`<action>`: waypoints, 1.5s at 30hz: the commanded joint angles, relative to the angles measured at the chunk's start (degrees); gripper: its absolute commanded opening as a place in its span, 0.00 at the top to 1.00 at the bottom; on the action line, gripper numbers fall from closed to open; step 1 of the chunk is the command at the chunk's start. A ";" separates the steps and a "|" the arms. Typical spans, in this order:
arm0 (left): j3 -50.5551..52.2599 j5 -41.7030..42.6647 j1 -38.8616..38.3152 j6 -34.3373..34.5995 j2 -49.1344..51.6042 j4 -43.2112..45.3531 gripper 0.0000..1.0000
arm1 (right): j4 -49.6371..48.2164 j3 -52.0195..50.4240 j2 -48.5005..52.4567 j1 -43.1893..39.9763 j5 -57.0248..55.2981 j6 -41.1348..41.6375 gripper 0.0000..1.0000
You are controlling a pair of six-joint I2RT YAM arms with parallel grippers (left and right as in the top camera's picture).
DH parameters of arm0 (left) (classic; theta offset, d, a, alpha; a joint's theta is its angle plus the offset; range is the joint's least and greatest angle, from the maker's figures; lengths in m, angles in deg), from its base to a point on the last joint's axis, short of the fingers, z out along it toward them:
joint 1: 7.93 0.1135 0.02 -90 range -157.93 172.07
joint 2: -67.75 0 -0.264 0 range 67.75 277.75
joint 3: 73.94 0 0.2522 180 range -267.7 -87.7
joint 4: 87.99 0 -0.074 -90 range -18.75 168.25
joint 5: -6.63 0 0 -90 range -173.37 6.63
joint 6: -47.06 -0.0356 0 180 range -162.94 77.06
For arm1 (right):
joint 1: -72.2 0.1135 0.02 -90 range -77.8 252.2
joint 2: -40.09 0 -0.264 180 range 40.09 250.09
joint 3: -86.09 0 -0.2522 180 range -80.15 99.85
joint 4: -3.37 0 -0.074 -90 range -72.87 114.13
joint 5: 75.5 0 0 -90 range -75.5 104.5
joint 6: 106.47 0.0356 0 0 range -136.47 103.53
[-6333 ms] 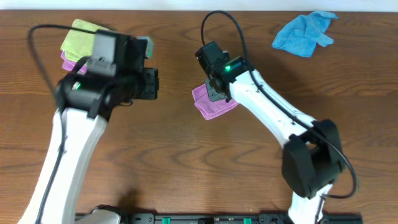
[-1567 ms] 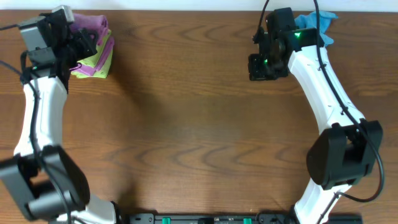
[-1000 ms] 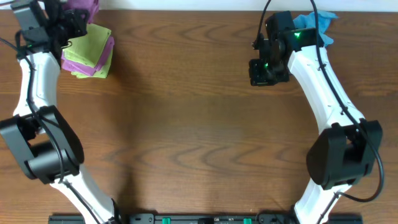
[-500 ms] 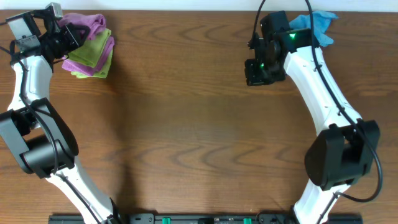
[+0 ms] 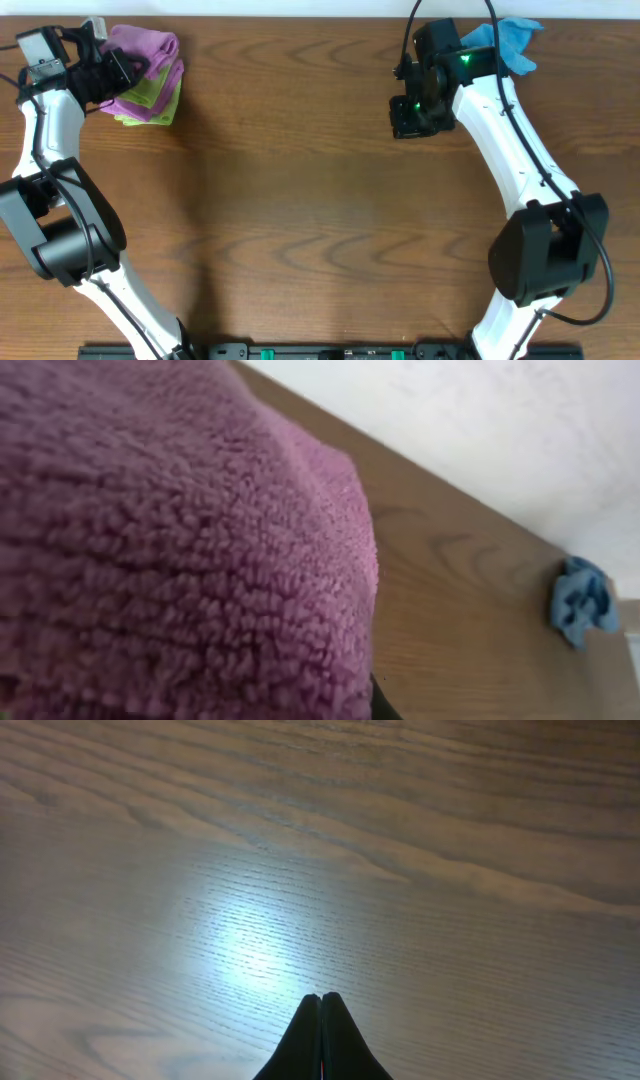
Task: Fold the cloth
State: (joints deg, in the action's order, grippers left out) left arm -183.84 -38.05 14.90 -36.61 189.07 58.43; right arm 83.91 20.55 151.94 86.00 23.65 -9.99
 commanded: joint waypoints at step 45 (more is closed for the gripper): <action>-0.79 -18.40 7.37 -0.33 -33.14 -36.15 0.05 | 8.90 0.66 -18.25 2.78 -4.68 -3.34 0.99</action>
State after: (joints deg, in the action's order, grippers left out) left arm -183.86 -54.85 22.29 -35.80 161.72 24.16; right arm 91.54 20.55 140.68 88.41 20.92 -11.08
